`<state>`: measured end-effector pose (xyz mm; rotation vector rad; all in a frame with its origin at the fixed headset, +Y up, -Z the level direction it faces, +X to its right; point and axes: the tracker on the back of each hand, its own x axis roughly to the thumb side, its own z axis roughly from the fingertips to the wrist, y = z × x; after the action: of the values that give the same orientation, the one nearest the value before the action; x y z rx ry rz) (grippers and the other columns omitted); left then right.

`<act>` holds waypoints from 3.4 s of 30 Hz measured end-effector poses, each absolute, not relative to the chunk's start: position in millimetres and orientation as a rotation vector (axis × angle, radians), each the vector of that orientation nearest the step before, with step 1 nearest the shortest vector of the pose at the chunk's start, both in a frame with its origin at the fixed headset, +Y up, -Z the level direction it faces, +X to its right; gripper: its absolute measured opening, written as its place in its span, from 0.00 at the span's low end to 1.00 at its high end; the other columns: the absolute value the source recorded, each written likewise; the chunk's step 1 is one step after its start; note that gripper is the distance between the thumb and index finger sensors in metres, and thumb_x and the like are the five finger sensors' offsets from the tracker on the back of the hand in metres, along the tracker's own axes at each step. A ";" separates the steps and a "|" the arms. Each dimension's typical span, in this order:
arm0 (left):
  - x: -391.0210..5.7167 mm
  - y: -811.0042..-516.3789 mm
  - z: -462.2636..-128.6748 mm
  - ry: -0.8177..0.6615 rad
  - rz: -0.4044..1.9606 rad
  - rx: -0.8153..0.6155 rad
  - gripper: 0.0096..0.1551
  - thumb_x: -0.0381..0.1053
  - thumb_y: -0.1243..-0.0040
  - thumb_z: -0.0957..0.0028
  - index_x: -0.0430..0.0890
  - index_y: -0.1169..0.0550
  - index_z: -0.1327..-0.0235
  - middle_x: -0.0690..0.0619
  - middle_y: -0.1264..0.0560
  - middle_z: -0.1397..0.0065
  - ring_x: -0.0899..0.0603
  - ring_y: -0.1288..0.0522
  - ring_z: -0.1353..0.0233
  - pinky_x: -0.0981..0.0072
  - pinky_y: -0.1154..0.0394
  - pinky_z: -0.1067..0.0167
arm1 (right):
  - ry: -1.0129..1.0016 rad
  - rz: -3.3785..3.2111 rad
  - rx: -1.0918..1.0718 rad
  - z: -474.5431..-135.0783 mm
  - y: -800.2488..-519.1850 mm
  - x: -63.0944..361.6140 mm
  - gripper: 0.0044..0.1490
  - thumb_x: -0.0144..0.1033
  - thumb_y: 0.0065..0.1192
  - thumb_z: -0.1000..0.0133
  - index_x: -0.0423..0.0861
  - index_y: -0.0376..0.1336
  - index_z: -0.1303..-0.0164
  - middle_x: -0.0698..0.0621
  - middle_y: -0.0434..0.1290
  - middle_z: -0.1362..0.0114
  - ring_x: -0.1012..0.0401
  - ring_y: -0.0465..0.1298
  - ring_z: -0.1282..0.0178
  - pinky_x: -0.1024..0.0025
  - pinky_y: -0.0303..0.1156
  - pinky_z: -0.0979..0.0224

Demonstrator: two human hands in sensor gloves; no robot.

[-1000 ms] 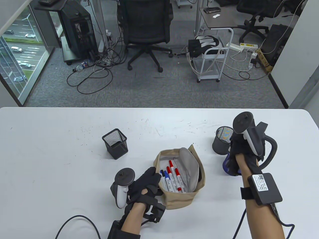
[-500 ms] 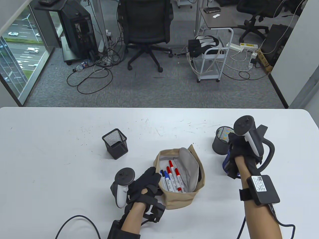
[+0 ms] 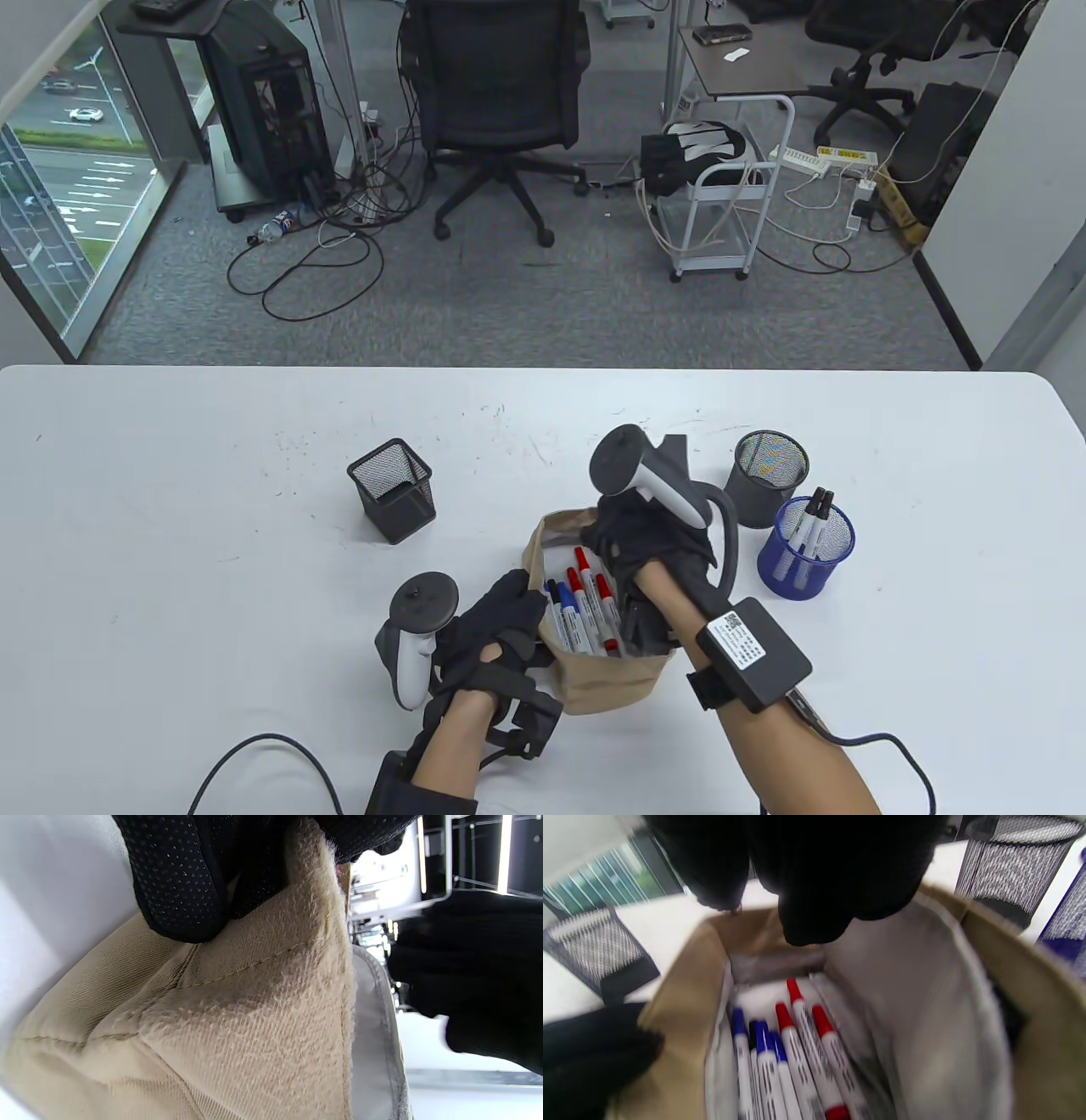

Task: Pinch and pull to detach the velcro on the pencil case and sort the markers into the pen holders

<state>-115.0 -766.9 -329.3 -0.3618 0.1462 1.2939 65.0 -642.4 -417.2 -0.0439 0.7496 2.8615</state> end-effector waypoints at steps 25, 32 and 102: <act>-118.5 -769.5 -330.0 0.164 1.306 -0.367 0.40 0.53 0.42 0.39 0.36 0.35 0.17 0.30 0.28 0.23 0.30 0.19 0.33 0.59 0.11 0.53 | 0.891 2.961 -0.002 -439.8 -715.2 24.8 0.34 0.42 0.81 0.53 0.41 0.73 0.39 0.43 0.85 0.45 0.57 0.87 0.63 0.64 0.81 0.58; -117.2 -769.7 -330.6 0.158 1.296 -0.372 0.39 0.53 0.43 0.38 0.37 0.36 0.17 0.31 0.28 0.22 0.30 0.19 0.33 0.59 0.11 0.52 | 0.364 2.664 -0.026 -424.2 -617.4 92.3 0.31 0.41 0.80 0.52 0.45 0.73 0.40 0.44 0.83 0.43 0.56 0.86 0.60 0.62 0.80 0.54; -117.5 -769.7 -329.3 0.166 1.269 -0.357 0.39 0.52 0.43 0.39 0.36 0.35 0.18 0.30 0.28 0.23 0.30 0.19 0.34 0.59 0.11 0.53 | 1.124 3.061 0.054 -446.7 -746.4 11.7 0.43 0.47 0.82 0.57 0.40 0.71 0.34 0.41 0.84 0.41 0.55 0.88 0.57 0.63 0.82 0.56</act>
<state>-117.5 -769.7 -329.3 -0.3569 0.1657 1.2686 11.7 -746.4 -446.7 0.0544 1.1241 3.0610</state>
